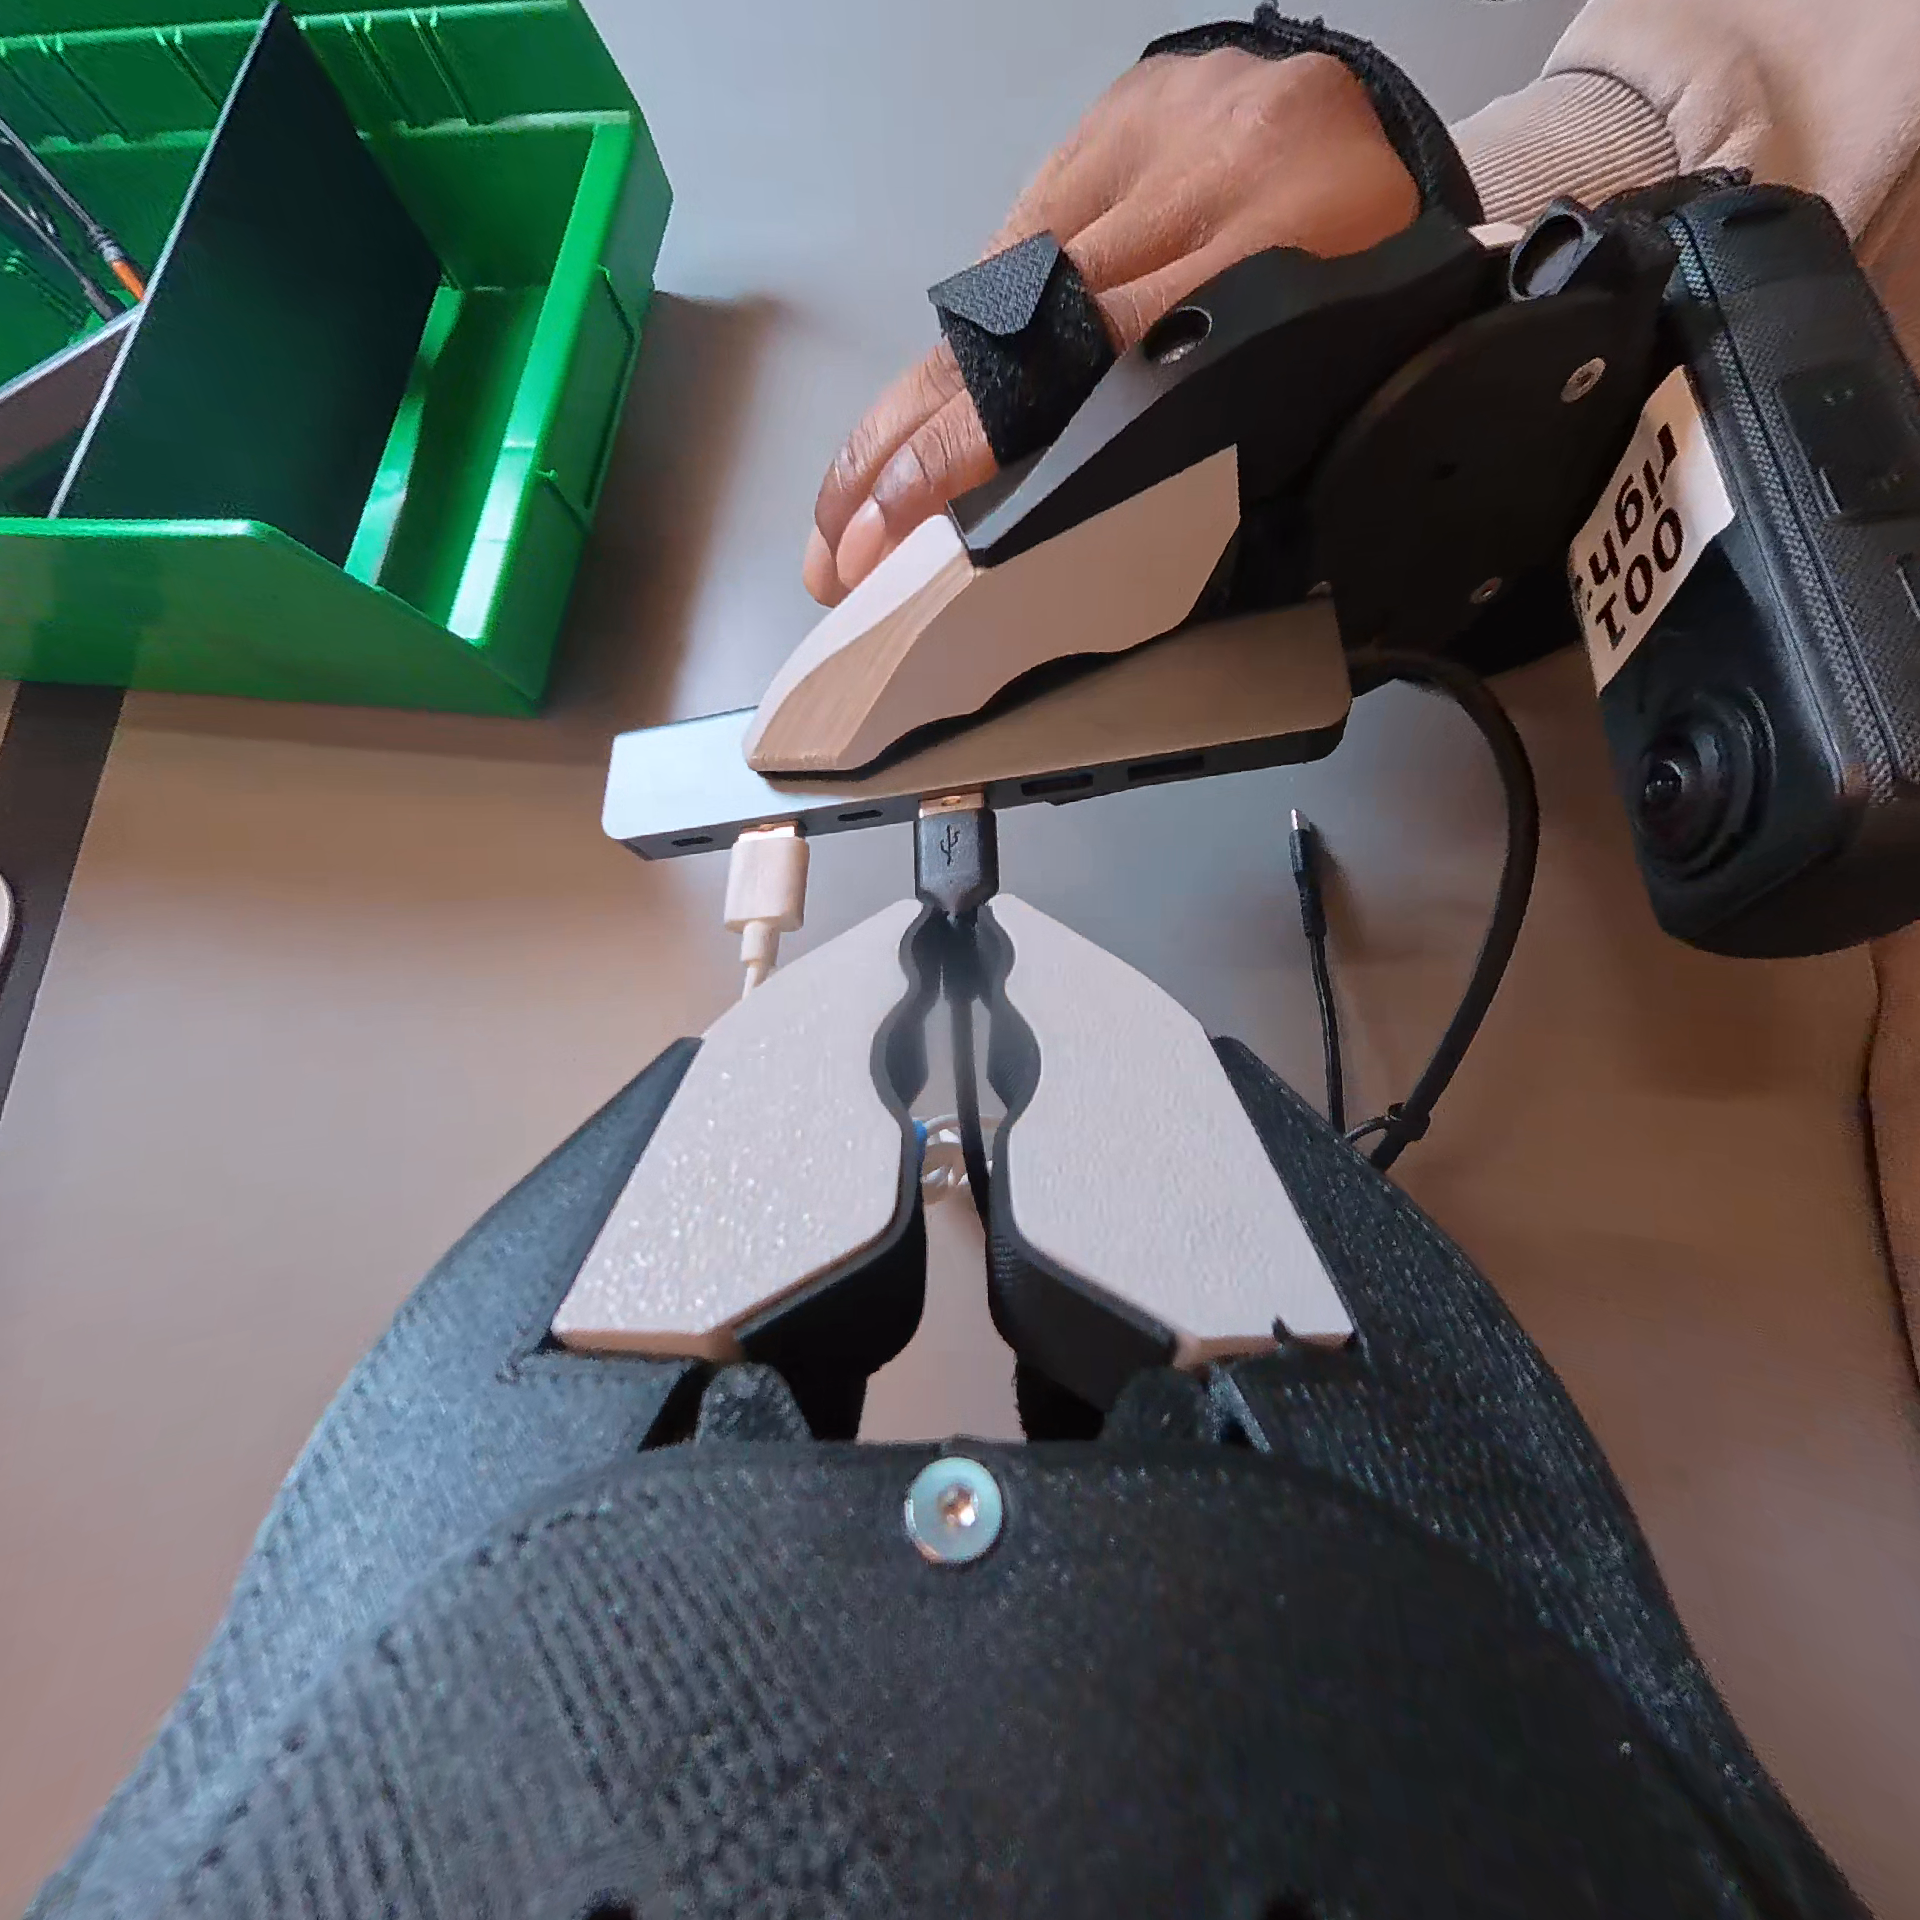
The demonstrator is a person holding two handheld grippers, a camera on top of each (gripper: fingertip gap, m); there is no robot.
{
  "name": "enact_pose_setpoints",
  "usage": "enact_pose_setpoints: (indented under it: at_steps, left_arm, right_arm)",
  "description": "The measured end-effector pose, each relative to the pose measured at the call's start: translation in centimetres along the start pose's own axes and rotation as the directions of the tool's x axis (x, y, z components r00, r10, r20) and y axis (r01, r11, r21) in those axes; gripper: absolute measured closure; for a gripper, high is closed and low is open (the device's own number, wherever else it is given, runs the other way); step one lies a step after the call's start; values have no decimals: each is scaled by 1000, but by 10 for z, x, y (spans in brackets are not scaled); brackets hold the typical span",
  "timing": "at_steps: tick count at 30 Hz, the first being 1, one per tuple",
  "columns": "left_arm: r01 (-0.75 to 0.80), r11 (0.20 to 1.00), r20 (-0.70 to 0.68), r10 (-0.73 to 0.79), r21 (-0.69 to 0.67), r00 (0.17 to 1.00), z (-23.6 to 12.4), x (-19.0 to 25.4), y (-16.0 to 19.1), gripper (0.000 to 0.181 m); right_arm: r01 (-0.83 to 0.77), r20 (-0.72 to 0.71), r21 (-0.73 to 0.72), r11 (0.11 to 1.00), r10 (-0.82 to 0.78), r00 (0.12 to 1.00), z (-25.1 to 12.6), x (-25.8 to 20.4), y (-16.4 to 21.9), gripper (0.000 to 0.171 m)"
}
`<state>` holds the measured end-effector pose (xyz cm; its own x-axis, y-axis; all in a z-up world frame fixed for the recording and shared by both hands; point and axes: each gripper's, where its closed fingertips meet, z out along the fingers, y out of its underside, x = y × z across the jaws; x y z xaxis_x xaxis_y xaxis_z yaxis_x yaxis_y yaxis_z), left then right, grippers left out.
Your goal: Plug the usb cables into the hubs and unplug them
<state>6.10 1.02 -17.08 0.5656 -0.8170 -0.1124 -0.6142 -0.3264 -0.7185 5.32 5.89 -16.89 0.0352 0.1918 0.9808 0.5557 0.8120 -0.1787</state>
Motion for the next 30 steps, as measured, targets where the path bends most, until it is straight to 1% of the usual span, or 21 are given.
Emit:
enact_pose_setpoints:
  at_steps: [3,7,8,9,11,12,14,16,18,19,21,23,25,27,30]
  left_arm:
    - [14,999,-1,-14,34,1000,-2,-1,-3,175]
    - [65,992,-27,-62,112,998,-12,-6,-11,175]
    - [80,989,-36,-76,126,996,-14,-7,-13,175]
    - [91,987,-40,-87,129,995,-16,-8,-13,175]
    - [100,989,-3,-100,112,995,-17,-16,-8,175]
    - [112,987,0,-112,112,994,-18,-19,-6,175]
    - [142,982,-40,-139,122,990,-17,-17,-5,175]
    - [141,982,-51,-135,127,989,-17,-15,-5,175]
    - [135,976,-59,-127,171,990,-22,-14,-12,175]
    - [131,968,-58,-122,212,991,-28,-15,-18,174]
    - [123,936,-35,-118,329,992,-51,-22,-35,160]
    - [111,875,23,-138,471,990,-88,-35,-51,146]
    - [90,797,111,-193,597,975,-127,-53,-56,142]
    - [72,756,208,-268,650,941,-151,-71,-38,143]
    - [69,786,324,-332,615,886,-158,-86,12,143]
  right_arm:
    - [-31,12,6,1000,31,999,0,0,0,161]
    - [-113,19,34,993,112,993,3,9,-4,159]
    - [-121,14,50,991,120,993,3,12,-6,156]
    - [-137,28,62,989,135,990,2,13,-8,160]
    - [-171,50,95,981,167,985,-2,12,-11,159]
    - [-162,49,99,982,158,986,-4,11,-11,158]
    - [-142,44,95,985,138,989,-6,9,-12,160]
    - [-121,41,97,988,117,992,-9,10,-13,161]
    - [-164,39,115,980,160,986,-12,18,-15,161]
    - [-192,32,120,974,190,981,-14,24,-15,160]
    - [-310,46,127,942,306,951,-18,38,-12,160]
    - [-428,44,133,894,426,904,-23,60,-1,160]
    - [-543,44,120,831,542,839,-27,87,19,160]
    - [-626,11,115,772,629,778,-30,120,44,160]
    - [-653,-65,54,756,655,753,-26,166,90,160]
